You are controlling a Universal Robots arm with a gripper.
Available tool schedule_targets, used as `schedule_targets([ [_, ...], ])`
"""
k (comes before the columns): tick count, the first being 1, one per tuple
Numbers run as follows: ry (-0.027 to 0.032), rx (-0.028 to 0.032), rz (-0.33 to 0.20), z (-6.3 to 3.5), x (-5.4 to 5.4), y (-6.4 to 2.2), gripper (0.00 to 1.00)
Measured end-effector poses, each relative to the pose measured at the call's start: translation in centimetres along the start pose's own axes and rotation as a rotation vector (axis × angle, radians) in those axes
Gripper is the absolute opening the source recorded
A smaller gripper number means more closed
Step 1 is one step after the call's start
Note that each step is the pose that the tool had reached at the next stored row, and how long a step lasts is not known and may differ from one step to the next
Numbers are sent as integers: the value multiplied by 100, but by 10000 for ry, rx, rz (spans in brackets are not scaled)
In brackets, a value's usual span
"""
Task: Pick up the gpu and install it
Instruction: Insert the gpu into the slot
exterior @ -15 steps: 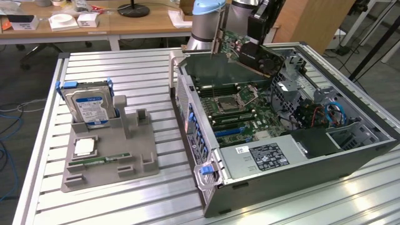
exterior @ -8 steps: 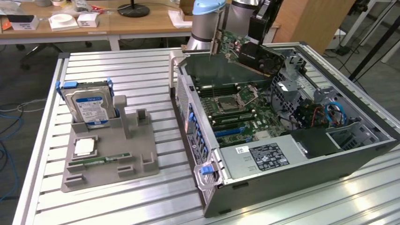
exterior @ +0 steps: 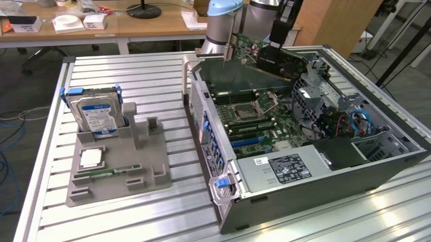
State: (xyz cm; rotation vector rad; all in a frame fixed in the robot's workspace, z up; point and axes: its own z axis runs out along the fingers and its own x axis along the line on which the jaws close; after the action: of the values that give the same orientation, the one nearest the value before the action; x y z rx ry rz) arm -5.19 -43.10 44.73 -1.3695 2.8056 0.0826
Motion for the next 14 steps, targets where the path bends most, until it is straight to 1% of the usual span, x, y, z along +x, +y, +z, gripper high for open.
schedule_targets([
  [14,99,-101,-2525,1,0,0,26],
])
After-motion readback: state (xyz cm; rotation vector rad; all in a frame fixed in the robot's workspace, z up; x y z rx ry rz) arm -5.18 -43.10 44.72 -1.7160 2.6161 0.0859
